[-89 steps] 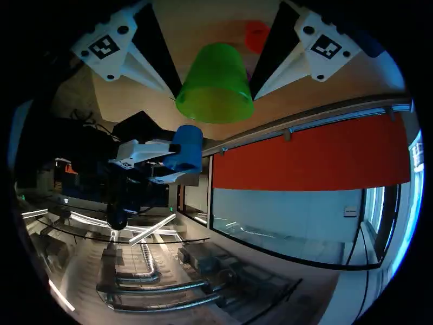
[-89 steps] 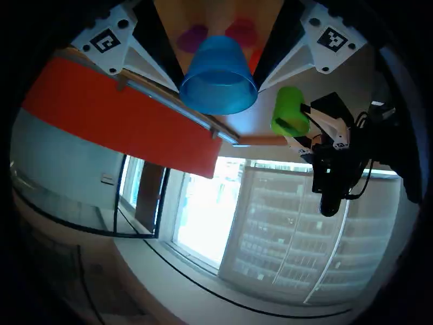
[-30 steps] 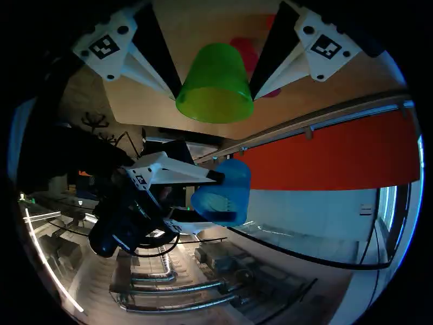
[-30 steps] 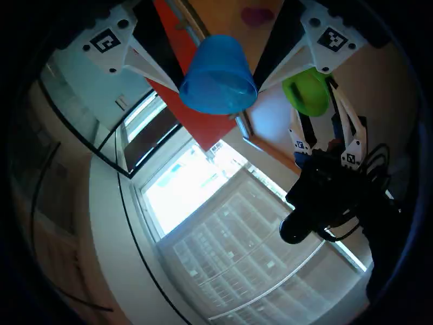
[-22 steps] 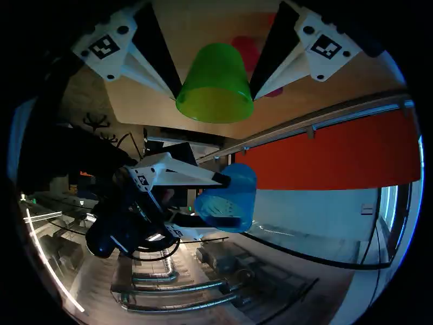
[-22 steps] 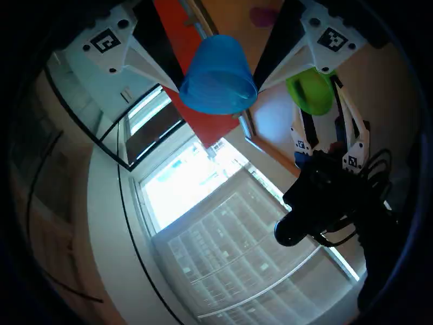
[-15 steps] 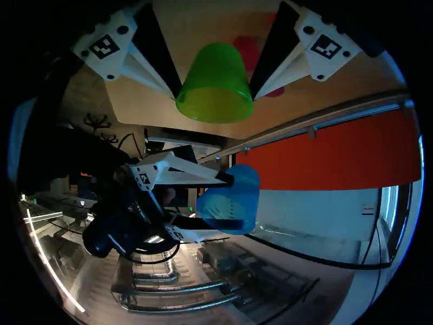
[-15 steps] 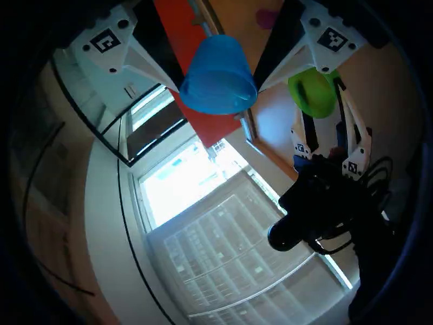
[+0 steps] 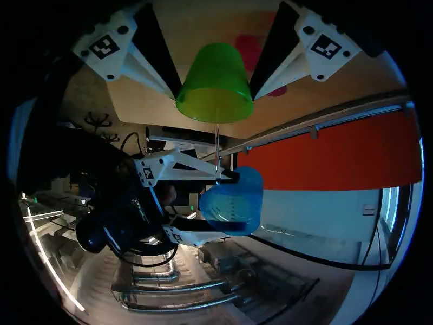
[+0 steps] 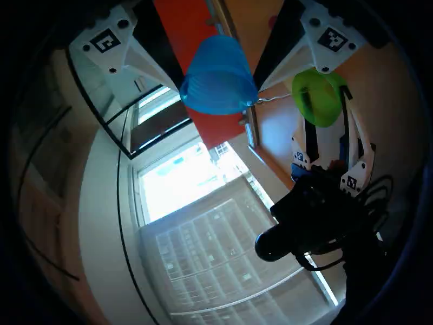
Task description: Pour water
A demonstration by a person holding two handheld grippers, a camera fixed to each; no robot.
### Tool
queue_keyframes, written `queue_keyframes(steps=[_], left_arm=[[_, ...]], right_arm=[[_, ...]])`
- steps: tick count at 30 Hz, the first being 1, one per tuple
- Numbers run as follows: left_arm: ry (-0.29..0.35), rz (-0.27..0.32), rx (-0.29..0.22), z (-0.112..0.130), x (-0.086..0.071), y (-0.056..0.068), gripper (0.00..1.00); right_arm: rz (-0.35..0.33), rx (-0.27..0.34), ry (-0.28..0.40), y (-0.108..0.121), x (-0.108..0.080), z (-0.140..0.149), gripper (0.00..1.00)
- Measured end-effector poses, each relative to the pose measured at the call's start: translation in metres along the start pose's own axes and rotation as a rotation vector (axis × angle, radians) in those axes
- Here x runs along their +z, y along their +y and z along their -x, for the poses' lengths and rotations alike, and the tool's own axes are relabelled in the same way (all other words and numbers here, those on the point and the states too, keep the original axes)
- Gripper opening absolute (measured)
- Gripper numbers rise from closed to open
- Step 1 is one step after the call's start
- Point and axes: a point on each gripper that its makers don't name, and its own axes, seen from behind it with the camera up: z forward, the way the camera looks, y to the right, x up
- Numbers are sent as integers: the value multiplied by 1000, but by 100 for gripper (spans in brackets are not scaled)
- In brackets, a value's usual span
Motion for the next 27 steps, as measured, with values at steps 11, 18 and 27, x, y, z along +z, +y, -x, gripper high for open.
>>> queue_keyframes(steps=[11, 18, 27], left_arm=[[1, 0, 1, -1, 1, 0, 87], [4, 0, 0, -1, 1, 1, 86], [1, 1, 1, 1, 1, 0, 87]], right_arm=[[6, -44, -7, 2, 1, 1, 90], [11, -72, -6, 2, 2, 0, 91], [19, -103, -6, 3, 1, -1, 91]])
